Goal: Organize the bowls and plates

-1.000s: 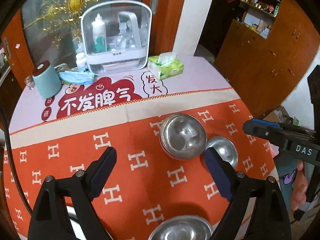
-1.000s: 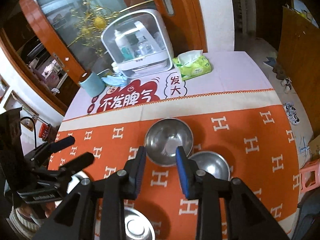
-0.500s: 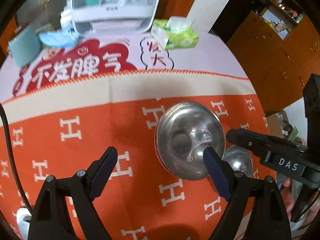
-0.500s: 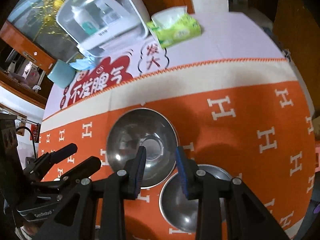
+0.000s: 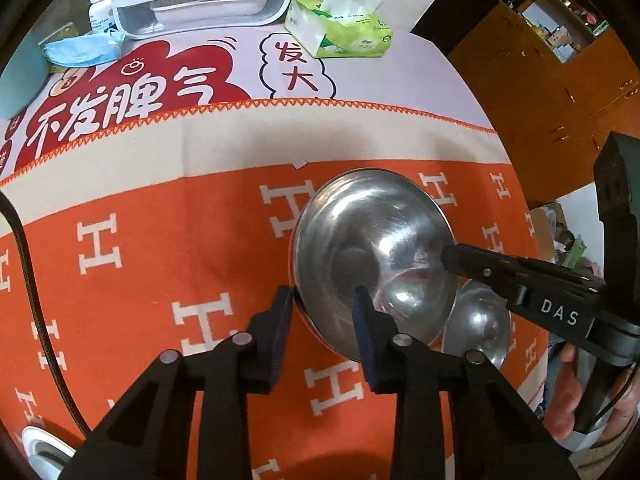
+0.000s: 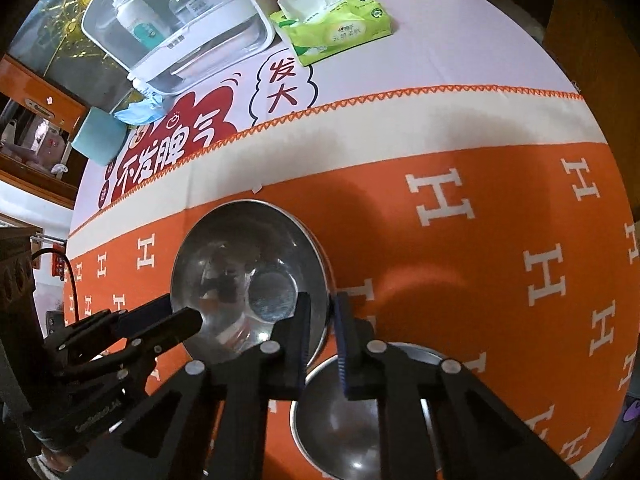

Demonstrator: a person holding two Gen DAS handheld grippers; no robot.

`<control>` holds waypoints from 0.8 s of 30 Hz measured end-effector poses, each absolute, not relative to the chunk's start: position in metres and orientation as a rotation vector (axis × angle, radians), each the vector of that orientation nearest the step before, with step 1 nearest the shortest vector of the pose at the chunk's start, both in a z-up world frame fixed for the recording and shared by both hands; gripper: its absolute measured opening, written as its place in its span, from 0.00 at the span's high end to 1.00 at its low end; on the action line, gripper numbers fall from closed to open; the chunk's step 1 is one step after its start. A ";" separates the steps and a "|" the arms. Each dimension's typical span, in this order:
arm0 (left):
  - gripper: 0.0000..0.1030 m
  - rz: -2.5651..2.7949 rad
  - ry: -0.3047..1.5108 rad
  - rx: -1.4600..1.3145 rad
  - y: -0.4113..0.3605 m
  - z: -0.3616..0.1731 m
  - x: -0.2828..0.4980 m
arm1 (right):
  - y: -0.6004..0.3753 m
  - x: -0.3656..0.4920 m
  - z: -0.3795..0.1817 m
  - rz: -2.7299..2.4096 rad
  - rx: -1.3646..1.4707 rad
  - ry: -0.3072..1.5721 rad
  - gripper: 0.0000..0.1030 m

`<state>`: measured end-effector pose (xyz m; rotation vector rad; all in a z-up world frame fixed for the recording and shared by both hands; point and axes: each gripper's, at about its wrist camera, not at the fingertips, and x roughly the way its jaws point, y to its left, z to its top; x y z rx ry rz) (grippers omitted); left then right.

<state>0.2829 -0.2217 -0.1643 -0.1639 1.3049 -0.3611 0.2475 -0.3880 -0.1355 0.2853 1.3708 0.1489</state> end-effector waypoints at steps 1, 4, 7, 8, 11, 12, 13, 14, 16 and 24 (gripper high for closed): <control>0.78 -0.360 1.318 -0.175 -0.221 -0.167 0.285 | -0.389 0.248 -0.136 0.147 0.285 1.371 0.91; 0.79 -0.347 1.368 -0.220 -0.216 -0.181 0.289 | -0.391 0.249 -0.138 0.139 0.287 1.367 0.93; 0.83 -0.347 1.384 -0.255 -0.213 -0.189 0.291 | -0.391 0.250 -0.142 0.147 0.295 1.381 0.94; 0.85 -0.352 1.387 -0.275 -0.212 -0.190 0.291 | -0.390 0.250 -0.144 0.142 0.289 1.383 0.94; 0.85 -0.351 1.392 -0.301 -0.209 -0.192 0.291 | -0.388 0.250 -0.144 0.133 0.286 1.379 0.94; 0.85 -0.350 1.393 -0.307 -0.208 -0.192 0.290 | -0.388 0.250 -0.143 0.131 0.289 1.378 0.94; 0.86 -0.344 1.394 -0.307 -0.206 -0.192 0.290 | -0.388 0.250 -0.143 0.133 0.302 1.380 0.94; 0.86 -0.340 1.386 -0.301 -0.205 -0.189 0.288 | -0.387 0.250 -0.144 0.137 0.312 1.382 0.94; 0.86 -0.338 1.367 -0.300 -0.201 -0.180 0.285 | -0.385 0.248 -0.140 0.152 0.318 1.368 0.94; 0.85 -0.351 1.289 -0.272 -0.185 -0.117 0.266 | -0.375 0.232 -0.090 0.207 0.361 1.293 0.94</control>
